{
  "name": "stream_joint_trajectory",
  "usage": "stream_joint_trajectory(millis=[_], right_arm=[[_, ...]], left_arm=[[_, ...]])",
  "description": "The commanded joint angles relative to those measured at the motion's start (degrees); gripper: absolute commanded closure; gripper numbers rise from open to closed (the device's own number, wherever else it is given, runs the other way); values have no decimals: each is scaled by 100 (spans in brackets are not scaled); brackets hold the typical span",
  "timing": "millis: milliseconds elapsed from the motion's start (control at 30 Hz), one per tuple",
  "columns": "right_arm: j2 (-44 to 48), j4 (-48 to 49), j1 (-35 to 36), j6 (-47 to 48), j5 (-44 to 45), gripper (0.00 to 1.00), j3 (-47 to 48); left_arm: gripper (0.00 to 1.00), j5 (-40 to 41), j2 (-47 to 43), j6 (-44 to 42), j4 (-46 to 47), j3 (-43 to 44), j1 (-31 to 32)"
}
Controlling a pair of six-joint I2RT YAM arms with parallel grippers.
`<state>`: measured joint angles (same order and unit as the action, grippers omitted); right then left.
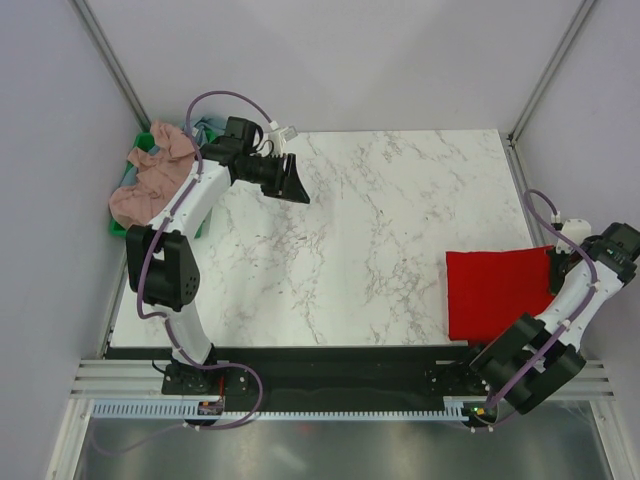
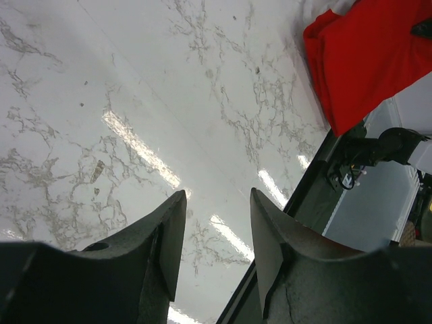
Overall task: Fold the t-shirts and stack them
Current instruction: Neatly place the folded tshirt to the corner, then reset both grippers
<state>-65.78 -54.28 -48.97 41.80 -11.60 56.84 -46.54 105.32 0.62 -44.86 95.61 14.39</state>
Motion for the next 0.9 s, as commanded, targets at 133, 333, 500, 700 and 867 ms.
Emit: stream_joint_trajectory(millis=[133,333,500,700,867], right_arm=[[-32,612,-42,328,368,100,-103],[766,1217,-34,337,833,42,-287],[874,1087,-16,505,563,5,195],[760,490,422,583,-1682,2,889],[418,1224,2424,-811,-1128,2,987]], left_arm=[[49,102,-248,-53,118,28,20],[48,216,-371,-53,100,19,20],[46,786,-722,-247,83,106,11],[40,2034,-1276,-493,21,151,11],[31,2782,-1426,-169,-84,282,-15]])
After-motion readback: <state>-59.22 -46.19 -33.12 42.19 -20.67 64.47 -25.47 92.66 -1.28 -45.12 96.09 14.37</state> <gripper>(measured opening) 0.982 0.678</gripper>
